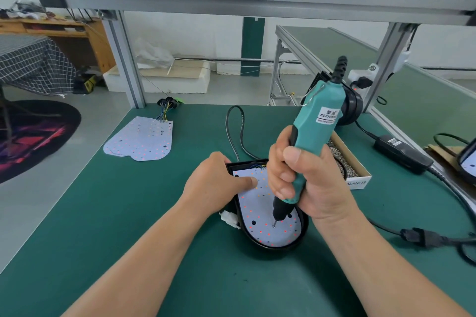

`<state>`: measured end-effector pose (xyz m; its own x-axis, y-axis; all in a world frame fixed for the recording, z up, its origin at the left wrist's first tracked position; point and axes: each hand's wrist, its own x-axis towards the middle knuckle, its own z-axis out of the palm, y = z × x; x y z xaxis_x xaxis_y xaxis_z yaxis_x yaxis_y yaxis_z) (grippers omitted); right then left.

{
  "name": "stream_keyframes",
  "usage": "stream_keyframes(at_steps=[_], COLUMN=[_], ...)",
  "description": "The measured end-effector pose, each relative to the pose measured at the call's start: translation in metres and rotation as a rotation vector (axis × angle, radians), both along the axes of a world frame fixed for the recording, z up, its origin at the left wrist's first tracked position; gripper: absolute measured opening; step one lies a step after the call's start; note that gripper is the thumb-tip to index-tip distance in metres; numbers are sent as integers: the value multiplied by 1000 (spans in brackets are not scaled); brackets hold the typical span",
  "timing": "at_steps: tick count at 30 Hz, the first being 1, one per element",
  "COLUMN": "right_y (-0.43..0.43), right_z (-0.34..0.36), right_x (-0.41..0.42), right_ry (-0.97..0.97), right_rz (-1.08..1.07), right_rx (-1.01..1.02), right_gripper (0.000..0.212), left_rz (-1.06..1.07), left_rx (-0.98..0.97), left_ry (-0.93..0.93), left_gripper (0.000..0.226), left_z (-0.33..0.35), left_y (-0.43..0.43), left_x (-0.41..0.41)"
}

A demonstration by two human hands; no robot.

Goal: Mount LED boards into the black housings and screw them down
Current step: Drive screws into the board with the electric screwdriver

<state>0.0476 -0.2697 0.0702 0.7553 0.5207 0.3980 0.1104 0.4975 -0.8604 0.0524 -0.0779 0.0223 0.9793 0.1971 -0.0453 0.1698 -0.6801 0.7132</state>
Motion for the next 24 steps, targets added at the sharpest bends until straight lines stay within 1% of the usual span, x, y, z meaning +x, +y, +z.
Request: stream_keyframes(at_steps=[3,4,6,8,11,13,15,16,17,18,20,21,22,24], right_y=[-3,-4,-5,-8,-14,-16,-16,-15,-15,-15,-16,-17,-19,-20], right_z=[0,1,2,4,10,11,8,6,3,1,-1,-2,-3,-4], right_x=[1,1,2,3,7,11,15,17,20,22,25,27,29,31], right_ry=[20,20,18,9,-7,44,119,163,212,263,346,373,390,412], right_rz=[35,55,95,92,19,-74,-214,-276,-328,-375,-451,-479,-502,-532], right_rx=[15,19,31,62,163,235,272,290,316,346,405,430,450,478], right_gripper=[15,16,26,29,26,21,9,9,12,14,14,13,13,13], left_rz=[-14,-15,-12,-8,-6,-4,20,45,91,157,275,291,287,242], left_rx=[-5,-5,-2,1,3,2,-40,-122,-266,-457,-871,-1048,-1177,-1347], left_ry=[-4,-6,-6,1,7,-2,-12,-26,-43,-49,-18,-4,10,44], left_gripper=[59,59,60,61,60,58,50,38,23,16,18,18,18,22], left_z=[-2,-2,-2,-2,-1,-1,1,3,6,9,16,19,21,24], left_y=[0,0,0,0,-1,-1,0,2,5,8,15,19,22,23], left_x=[2,2,2,2,0,-2,-2,0,3,5,6,5,4,1])
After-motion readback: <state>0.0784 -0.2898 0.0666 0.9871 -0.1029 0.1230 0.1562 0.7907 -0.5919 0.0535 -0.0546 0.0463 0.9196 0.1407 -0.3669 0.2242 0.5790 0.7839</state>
